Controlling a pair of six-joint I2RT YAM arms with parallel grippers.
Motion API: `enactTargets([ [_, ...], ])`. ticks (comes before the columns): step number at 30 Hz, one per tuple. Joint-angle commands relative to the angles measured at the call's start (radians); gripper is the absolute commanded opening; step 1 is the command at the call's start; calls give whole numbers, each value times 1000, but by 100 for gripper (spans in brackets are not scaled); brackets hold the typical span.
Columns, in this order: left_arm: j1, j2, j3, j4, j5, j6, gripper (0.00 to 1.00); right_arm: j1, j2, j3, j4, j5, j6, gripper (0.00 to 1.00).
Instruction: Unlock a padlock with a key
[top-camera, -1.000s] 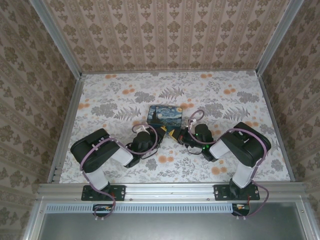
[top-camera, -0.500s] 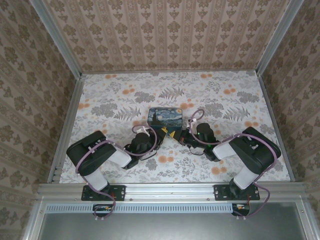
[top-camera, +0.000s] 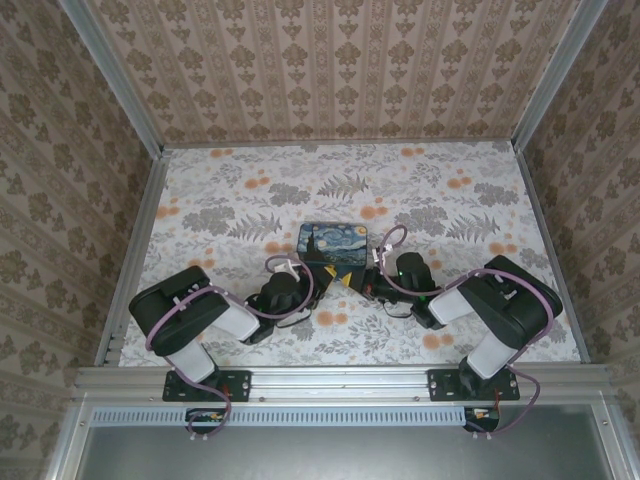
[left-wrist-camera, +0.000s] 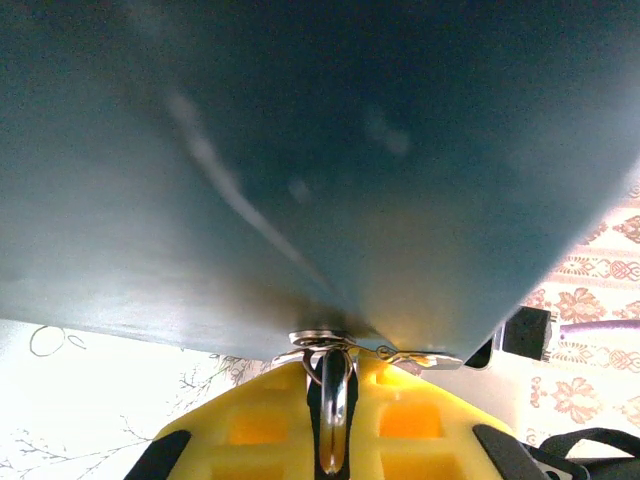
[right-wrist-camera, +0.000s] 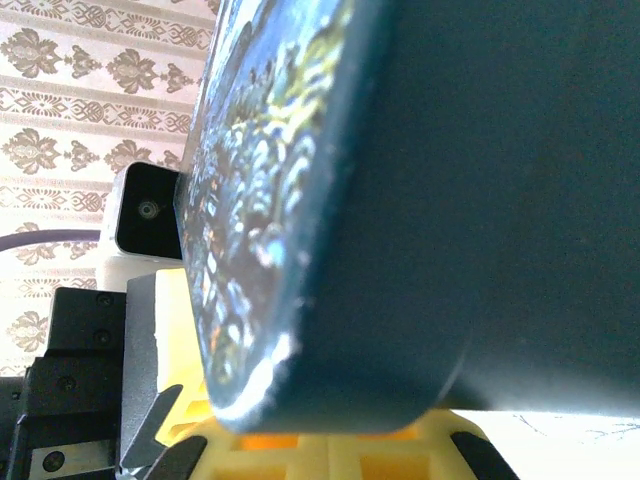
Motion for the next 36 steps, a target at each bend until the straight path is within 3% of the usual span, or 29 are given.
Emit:
enactTargets([
  [1, -102, -48, 8, 137, 292, 22, 0, 2, -13, 22, 92, 60, -34, 0],
  [18, -145, -77, 13, 146, 250, 15, 0, 19, 71, 45, 275, 45, 293, 0],
  [36, -173, -122, 15, 146, 237, 38, 0, -27, 125, 120, 281, -46, 324, 0],
])
